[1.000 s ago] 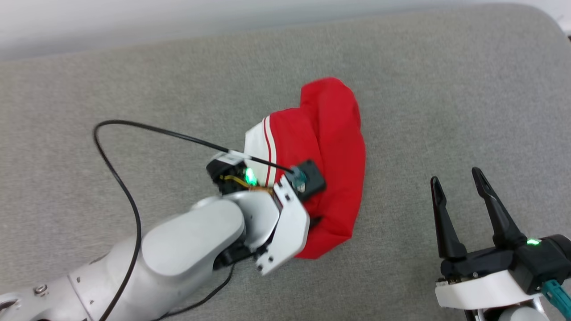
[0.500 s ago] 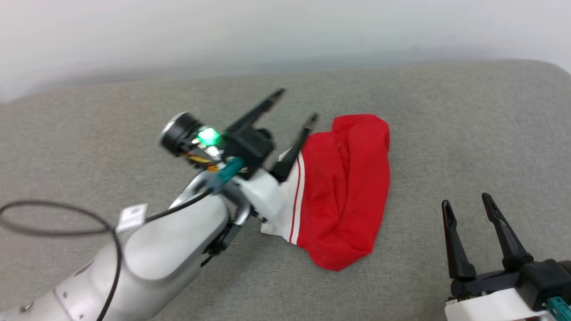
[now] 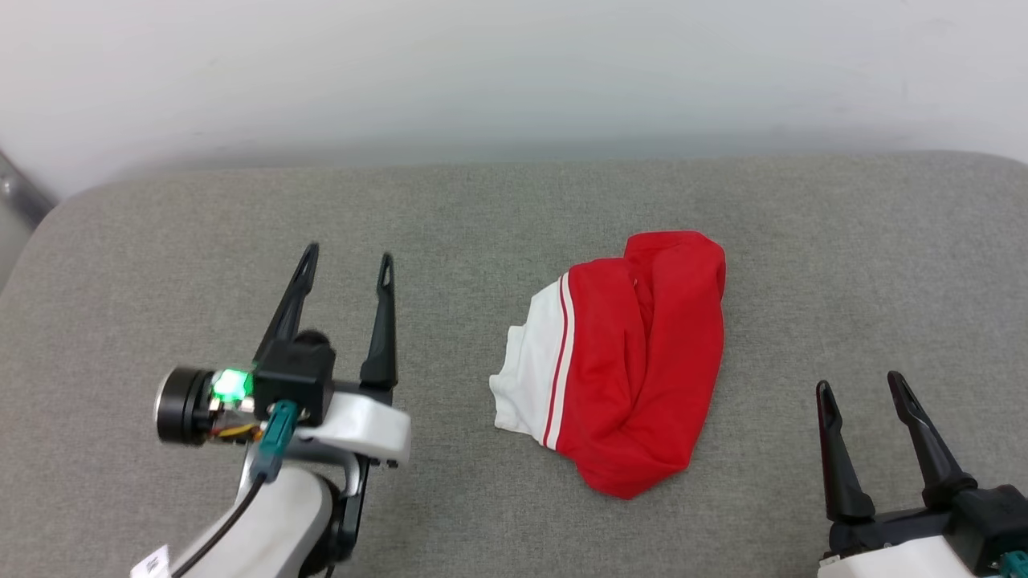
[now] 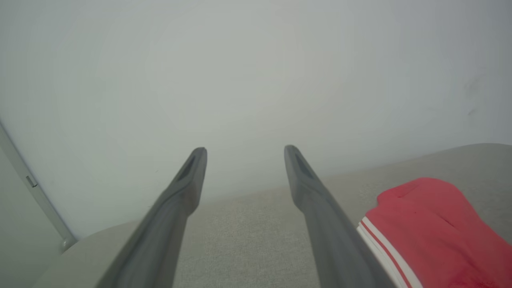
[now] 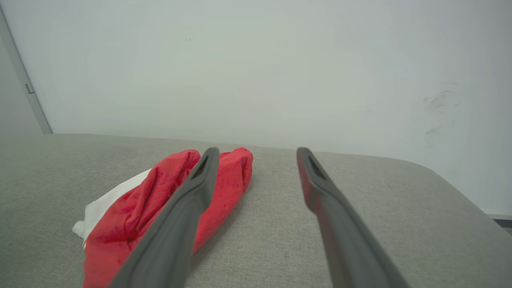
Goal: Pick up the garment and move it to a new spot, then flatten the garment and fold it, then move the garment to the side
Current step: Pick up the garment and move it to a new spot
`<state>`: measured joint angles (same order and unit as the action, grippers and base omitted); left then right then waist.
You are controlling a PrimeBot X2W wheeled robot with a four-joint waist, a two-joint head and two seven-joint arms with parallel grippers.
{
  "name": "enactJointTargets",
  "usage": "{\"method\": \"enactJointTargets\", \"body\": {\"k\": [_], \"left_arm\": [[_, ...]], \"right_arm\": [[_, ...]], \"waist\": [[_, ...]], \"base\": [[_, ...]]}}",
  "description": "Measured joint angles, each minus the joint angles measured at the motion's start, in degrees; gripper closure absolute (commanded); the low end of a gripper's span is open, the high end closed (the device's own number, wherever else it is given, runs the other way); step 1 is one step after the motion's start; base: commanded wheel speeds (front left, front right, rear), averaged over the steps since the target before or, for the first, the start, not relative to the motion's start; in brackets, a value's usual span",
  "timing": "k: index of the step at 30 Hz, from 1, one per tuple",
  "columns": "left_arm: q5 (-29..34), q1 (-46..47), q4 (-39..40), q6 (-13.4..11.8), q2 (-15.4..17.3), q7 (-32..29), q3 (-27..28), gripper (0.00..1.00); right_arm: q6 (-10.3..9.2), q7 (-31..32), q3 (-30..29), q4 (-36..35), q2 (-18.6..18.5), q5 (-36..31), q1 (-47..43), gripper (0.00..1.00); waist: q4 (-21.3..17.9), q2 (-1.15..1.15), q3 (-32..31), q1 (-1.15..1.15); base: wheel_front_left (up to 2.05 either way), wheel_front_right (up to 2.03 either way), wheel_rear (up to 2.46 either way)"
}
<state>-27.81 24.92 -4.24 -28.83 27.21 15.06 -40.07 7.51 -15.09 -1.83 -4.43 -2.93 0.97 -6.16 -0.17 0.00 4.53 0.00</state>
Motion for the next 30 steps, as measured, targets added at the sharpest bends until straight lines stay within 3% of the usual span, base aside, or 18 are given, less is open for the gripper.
{"method": "enactJointTargets", "body": {"k": [8, 18, 30], "left_arm": [[5.59, -12.77, 2.83, 0.32, -3.94, 0.01, 10.28, 0.00], [11.38, -23.08, 3.54, 6.78, -10.21, 0.01, 19.07, 0.00], [16.31, -28.85, 2.87, 15.43, -16.90, 0.01, 27.00, 0.00]], "right_arm": [[0.00, 0.00, -0.52, 0.49, -0.01, 0.76, -1.49, 0.00], [0.00, 0.00, -0.76, 1.31, 0.00, 3.13, -3.67, 0.00], [0.00, 0.00, -0.59, 2.31, 0.00, 4.67, -5.71, 0.00]], "waist": [[0.77, 0.00, -2.18, 0.00], [1.59, 0.00, -4.46, 0.00], [2.72, 0.00, -5.98, 0.00]], "base": [[0.00, 0.00, 0.00], [0.00, 0.00, 0.00], [0.00, 0.00, 0.00]]}}
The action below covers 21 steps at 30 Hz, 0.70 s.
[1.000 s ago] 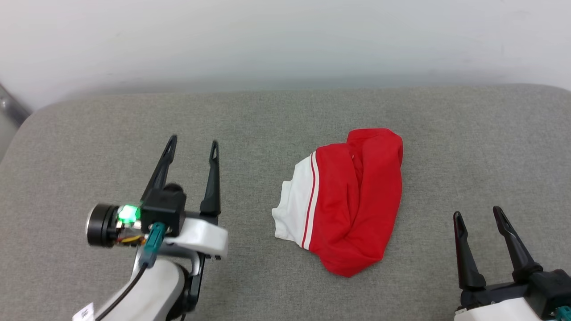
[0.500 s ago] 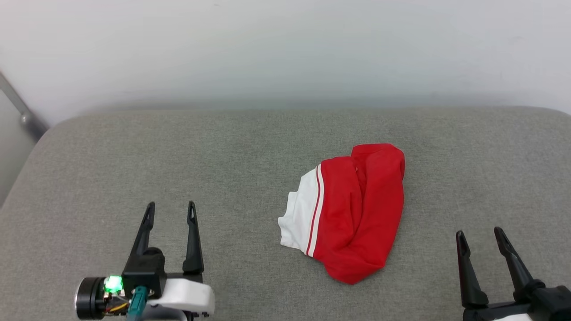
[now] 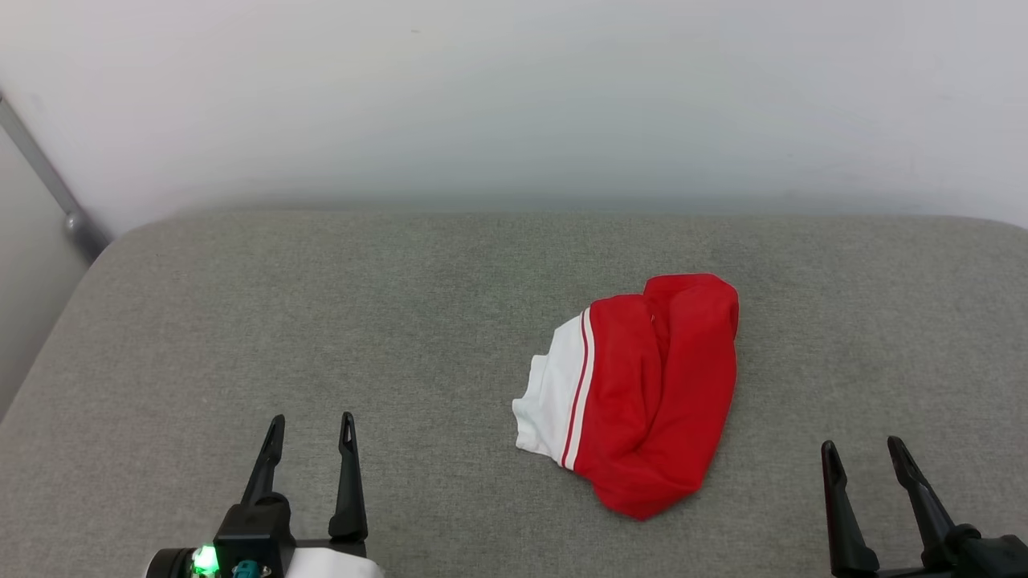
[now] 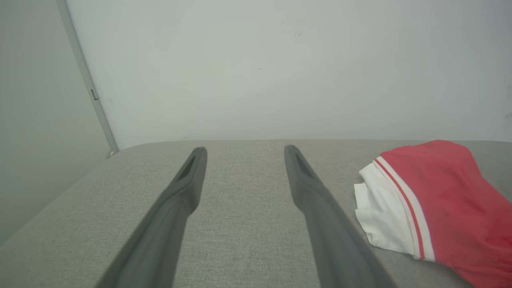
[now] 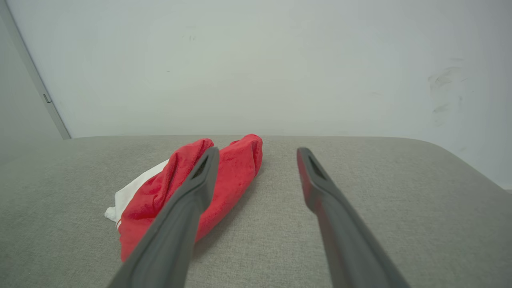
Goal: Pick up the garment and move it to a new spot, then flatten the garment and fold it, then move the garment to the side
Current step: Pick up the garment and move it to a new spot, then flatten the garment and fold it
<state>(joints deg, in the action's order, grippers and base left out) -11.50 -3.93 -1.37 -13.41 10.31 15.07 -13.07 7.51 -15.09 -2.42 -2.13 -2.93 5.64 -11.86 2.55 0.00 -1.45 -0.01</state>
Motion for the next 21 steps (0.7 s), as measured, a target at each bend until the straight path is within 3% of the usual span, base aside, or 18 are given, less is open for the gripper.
{"method": "enactJointTargets", "body": {"k": [10, 21], "left_arm": [[2.88, -1.47, -1.14, 4.88, -3.71, 0.00, 4.44, 0.00], [4.70, -1.75, -2.11, 7.90, -5.75, 0.00, 7.53, 0.00]], "right_arm": [[0.00, 0.00, 0.32, 0.58, 0.00, 0.97, -0.45, 0.00], [0.00, 0.00, 0.66, 1.03, 0.00, 1.45, -0.46, 0.00]], "waist": [[0.55, 0.00, -0.56, 0.00], [0.53, 0.00, -0.87, 0.01]], "base": [[0.00, 0.00, 0.00], [0.00, 0.00, 0.00]]}}
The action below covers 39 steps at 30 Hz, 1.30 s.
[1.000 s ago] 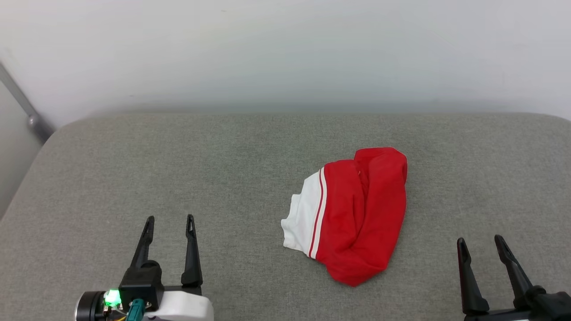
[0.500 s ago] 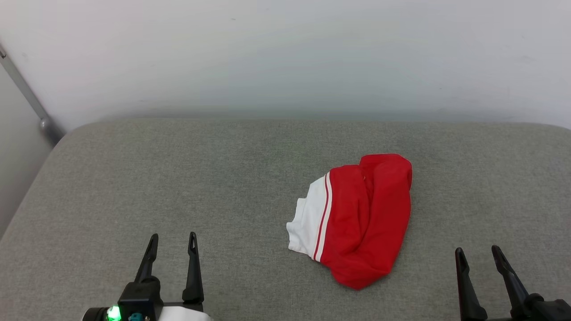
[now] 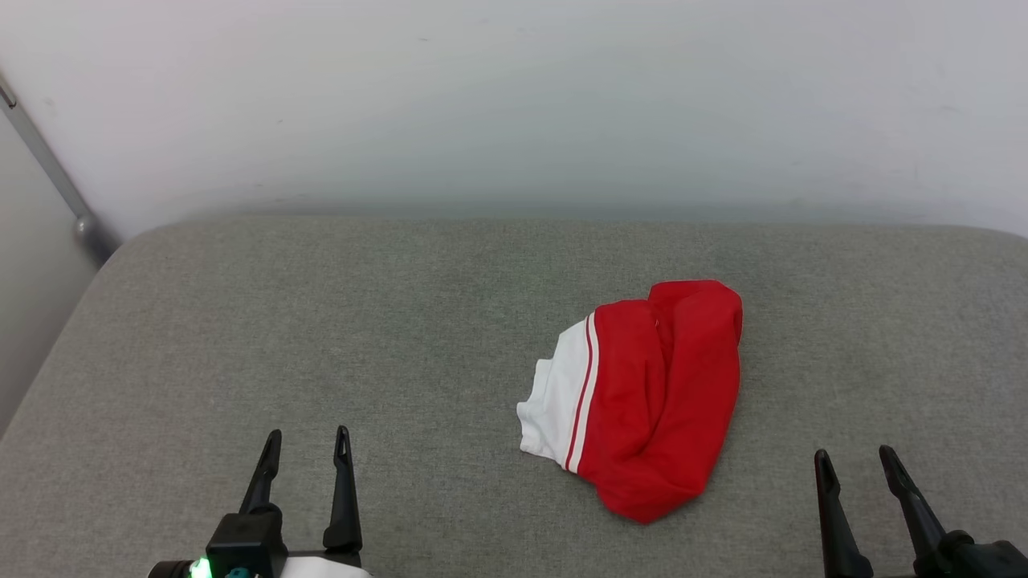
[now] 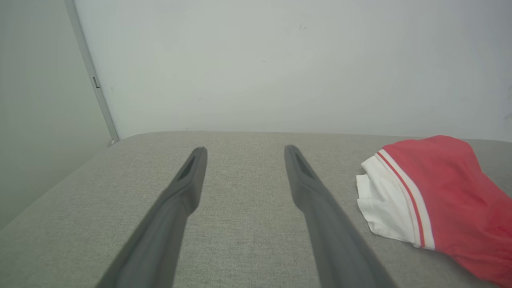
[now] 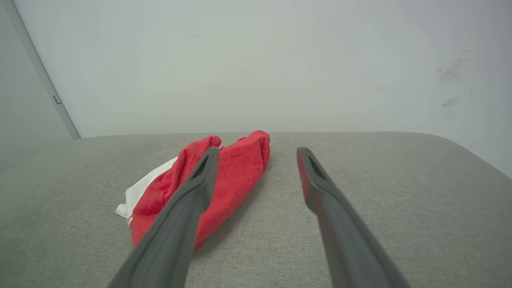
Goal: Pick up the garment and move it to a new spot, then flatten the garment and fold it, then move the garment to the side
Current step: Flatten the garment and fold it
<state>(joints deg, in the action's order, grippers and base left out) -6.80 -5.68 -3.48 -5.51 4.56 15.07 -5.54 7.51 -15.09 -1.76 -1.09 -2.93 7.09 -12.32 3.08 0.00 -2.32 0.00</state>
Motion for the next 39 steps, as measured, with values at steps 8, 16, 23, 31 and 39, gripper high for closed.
{"method": "enactJointTargets", "body": {"k": [8, 16, 23, 31, 39], "left_arm": [[0.60, -0.19, -0.37, 1.09, -1.02, 0.00, 0.97, 0.00], [1.11, 0.53, -1.55, 2.35, -1.32, 0.00, 2.10, 0.00], [2.23, 9.44, -4.68, 6.22, 1.56, 0.00, 2.68, 0.00], [2.72, 26.86, -13.36, 11.27, 6.08, -4.49, -0.46, 0.00], [-3.27, 46.00, -19.89, 12.87, 9.44, -21.08, -12.74, 0.00]], "right_arm": [[0.00, 0.00, 0.02, 0.00, 0.00, 0.02, 0.00, 0.00], [0.00, 0.00, 0.03, -0.07, 0.00, 0.01, 0.01, 0.00], [0.00, 0.00, 0.55, -0.29, 0.00, -0.18, 0.57, 0.00], [0.00, 0.00, 0.43, -0.63, 0.00, -0.45, 1.61, 0.00], [0.00, 0.00, 0.80, -0.83, -0.01, -0.54, 4.56, 0.00]], "waist": [[-0.07, 0.00, -0.08, 0.00], [-0.20, 0.00, 0.11, 0.00], [-0.94, 0.00, 1.07, 0.00], [-2.06, 0.00, 3.19, 0.00], [-3.46, 0.00, 7.67, 0.01]], "base": [[0.00, 0.00, 0.00], [0.00, 0.00, 0.00], [0.00, 0.00, 0.00], [0.00, 0.00, 0.00], [0.00, 0.00, 0.00]]}}
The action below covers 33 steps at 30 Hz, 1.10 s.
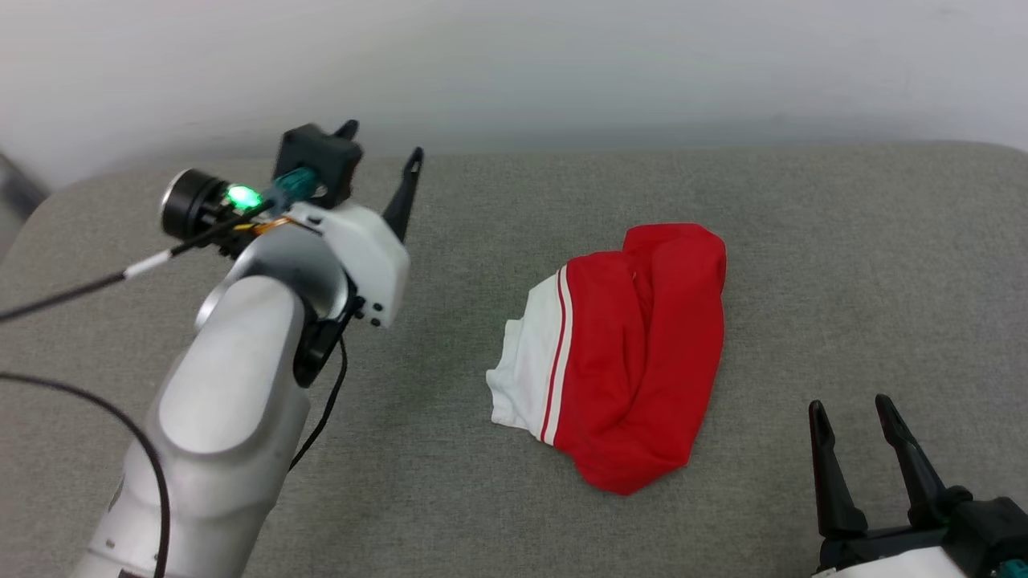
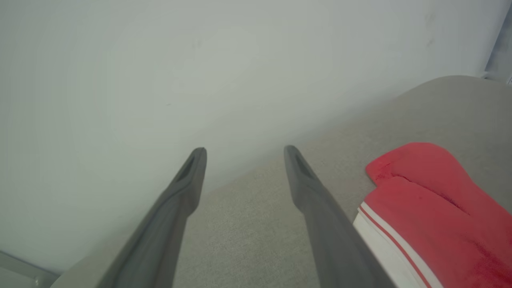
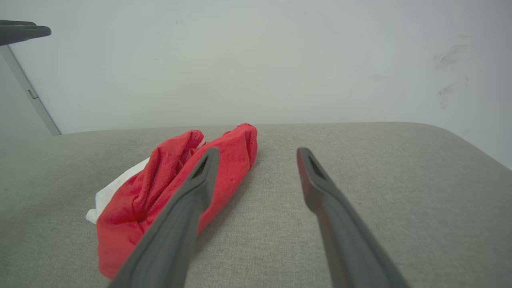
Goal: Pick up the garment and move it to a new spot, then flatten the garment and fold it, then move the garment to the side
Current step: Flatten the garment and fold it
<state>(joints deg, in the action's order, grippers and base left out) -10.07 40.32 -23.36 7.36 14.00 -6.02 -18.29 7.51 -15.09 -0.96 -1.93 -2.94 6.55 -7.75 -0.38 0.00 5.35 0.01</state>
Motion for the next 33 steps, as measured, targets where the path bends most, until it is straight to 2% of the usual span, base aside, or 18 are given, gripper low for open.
{"method": "enactJointTargets", "body": {"k": [6, 12, 16, 20, 24, 31, 32, 33], "left_arm": [[-13.73, 10.15, -1.86, 0.05, 4.27, -16.05, -18.20, 0.00], [-26.50, 17.25, -0.49, 0.05, 8.67, -30.42, -32.83, 0.00], [-32.43, 21.43, 1.22, 0.05, 11.33, -37.02, -41.07, 0.00], [-35.86, 24.13, 2.46, 0.05, 13.43, -41.39, -49.37, 0.00], [-37.64, 25.48, 3.07, 0.05, 14.41, -43.85, -53.93, 0.00], [-35.07, 24.58, 5.64, 0.00, 15.59, -48.32, -54.41, 0.00], [-34.39, 24.30, 6.28, -0.02, 15.72, -48.60, -54.32, 0.60], [-34.16, 24.04, 6.83, -0.02, 15.80, -48.78, -54.31, 1.00]], "right_arm": [[0.00, 0.00, 0.24, -0.07, -0.01, 0.00, 2.35, 0.00], [0.00, 0.00, 0.35, -0.34, 0.01, 0.02, 5.03, 0.00], [0.00, 0.00, 0.43, -0.43, 0.01, 0.18, 6.72, 0.00], [0.00, 0.00, 0.52, -0.44, 0.01, 0.53, 8.01, 0.00], [0.00, 0.00, 0.42, -0.56, 0.01, 0.92, 9.11, 0.00], [0.00, 0.00, 0.40, -0.73, 0.01, 1.05, 10.10, 0.00], [0.00, 0.00, 0.33, -0.70, 0.00, 1.04, 10.09, 0.00], [0.00, 0.00, 0.25, -0.68, 0.01, 1.03, 10.09, 0.00]], "waist": [[-1.72, 0.00, 3.48, 0.00], [-3.49, 0.00, 7.32, 0.00], [-4.74, 0.00, 10.03, 0.00], [-6.06, 0.00, 12.40, 0.00], [-7.22, 0.00, 14.49, 0.00], [-8.58, 0.00, 16.67, 0.00], [-8.58, 0.00, 16.63, -0.01], [-8.52, 0.00, 16.50, 0.00]], "base": [[0.00, 0.00, 0.00], [0.00, 0.00, 0.00], [0.00, 0.00, 0.00], [0.00, 0.00, 0.00], [0.00, 0.00, 0.00], [0.00, 0.00, 0.00], [0.00, 0.00, 0.00], [0.00, 0.00, 0.00]]}}
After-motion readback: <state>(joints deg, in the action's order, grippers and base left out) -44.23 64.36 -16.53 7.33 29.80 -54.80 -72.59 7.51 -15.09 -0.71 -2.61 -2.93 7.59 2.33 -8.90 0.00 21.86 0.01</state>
